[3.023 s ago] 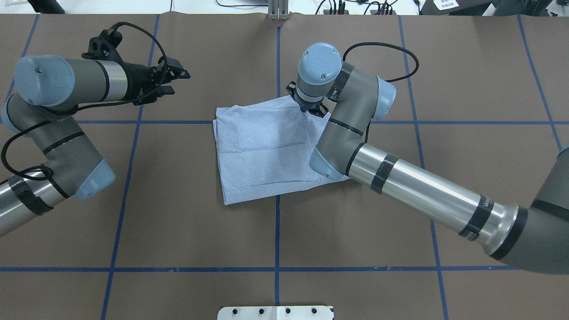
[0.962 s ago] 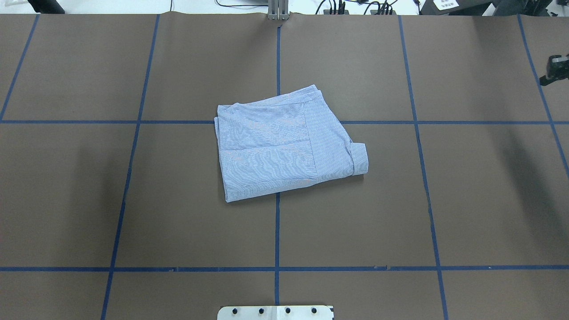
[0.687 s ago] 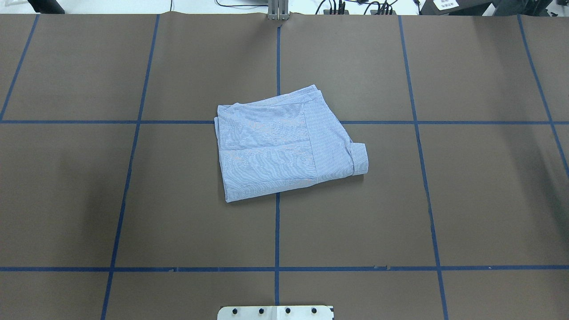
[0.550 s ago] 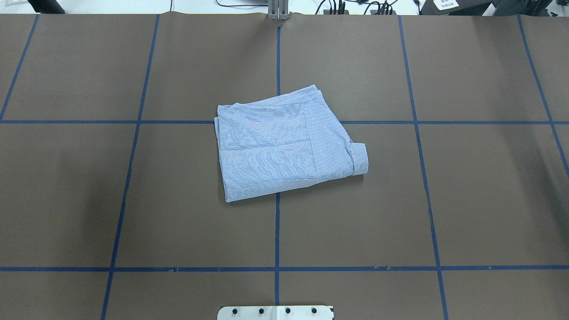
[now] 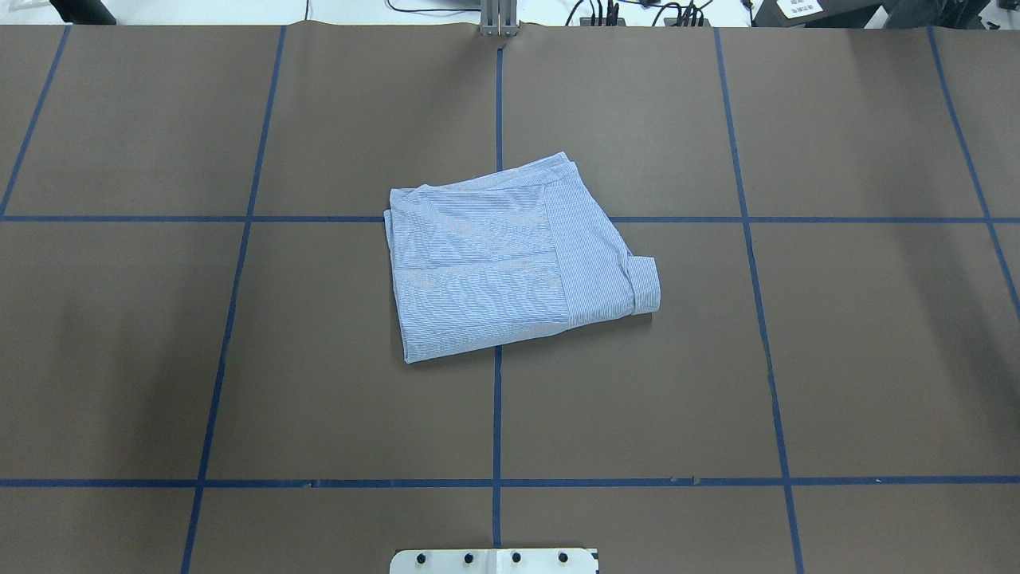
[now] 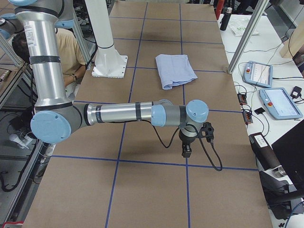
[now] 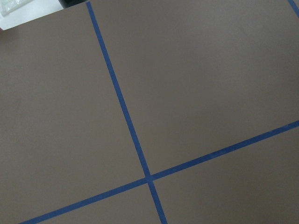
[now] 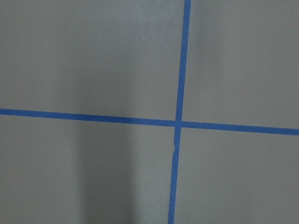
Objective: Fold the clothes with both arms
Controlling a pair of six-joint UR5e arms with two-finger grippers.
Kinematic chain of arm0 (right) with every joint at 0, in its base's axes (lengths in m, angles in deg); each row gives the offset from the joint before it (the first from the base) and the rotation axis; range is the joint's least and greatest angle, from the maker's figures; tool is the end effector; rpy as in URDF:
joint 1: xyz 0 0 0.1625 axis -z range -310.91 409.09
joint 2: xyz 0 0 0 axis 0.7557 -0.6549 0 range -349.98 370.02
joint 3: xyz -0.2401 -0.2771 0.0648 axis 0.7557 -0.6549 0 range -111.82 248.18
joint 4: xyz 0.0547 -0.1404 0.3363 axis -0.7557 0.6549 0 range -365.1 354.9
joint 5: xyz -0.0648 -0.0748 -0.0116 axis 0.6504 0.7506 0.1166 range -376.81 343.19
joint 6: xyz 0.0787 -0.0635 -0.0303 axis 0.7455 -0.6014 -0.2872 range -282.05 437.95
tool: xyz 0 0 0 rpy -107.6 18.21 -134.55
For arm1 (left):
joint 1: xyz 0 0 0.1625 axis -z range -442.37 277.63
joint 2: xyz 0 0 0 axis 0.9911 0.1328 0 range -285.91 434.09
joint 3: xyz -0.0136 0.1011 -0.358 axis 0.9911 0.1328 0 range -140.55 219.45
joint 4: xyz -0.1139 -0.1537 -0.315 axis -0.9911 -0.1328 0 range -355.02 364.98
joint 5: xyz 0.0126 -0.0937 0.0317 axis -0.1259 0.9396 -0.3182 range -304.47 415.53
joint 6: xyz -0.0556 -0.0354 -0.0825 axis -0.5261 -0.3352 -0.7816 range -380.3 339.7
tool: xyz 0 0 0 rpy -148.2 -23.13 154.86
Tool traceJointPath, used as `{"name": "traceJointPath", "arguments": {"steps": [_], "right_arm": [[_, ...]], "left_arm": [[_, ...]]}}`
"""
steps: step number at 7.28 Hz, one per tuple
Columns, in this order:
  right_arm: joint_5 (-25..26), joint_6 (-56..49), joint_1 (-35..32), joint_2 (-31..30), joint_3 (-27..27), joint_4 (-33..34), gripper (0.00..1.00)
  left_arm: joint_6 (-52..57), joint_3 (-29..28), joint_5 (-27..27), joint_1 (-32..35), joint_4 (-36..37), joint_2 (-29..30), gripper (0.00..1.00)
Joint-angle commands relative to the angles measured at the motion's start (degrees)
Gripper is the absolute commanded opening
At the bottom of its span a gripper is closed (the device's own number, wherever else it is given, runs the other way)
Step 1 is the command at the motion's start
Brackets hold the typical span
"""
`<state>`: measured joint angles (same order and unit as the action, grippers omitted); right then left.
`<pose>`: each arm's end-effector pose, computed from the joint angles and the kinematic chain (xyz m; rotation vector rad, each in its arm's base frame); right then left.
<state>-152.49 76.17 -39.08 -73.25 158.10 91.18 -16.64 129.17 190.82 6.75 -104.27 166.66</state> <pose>0.0423 -0.4866 0.5656 0.0057 -0.7975 -0.0622 -0.0508 -0.4808 0.5530 0.3755 0.7730 0.2229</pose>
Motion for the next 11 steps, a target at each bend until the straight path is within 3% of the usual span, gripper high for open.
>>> {"name": "traceJointPath", "arguments": {"steps": [1,3,4,6,9,11], "right_arm": [[-2.6,0.0,0.1,-0.5,-1.1,0.0,1.0],[-2.4,1.0,0.9,1.8,0.2,-0.1,1.0],[-2.3,1.0,0.9,1.5,1.6,-0.1,1.0],[-2.9,1.2,0.9,0.7,2.0,-0.1,1.0],[-3.0,0.9,0.8,-2.1,3.5,-0.1,1.0],[-2.8,1.1,0.9,-3.4,4.0,-0.1,1.0]], "left_arm": [[0.1,0.5,0.5,0.0,0.1,-0.5,0.99],[-0.1,4.2,4.8,0.3,0.9,-1.7,0.99],[-0.1,8.6,3.2,0.1,0.6,-5.1,1.0],[-0.1,8.6,-0.2,-0.1,0.3,-6.7,1.0],[-0.1,7.9,0.5,-0.2,0.1,-6.9,1.0],[-0.1,8.6,6.1,0.0,0.1,-7.0,1.0]]}}
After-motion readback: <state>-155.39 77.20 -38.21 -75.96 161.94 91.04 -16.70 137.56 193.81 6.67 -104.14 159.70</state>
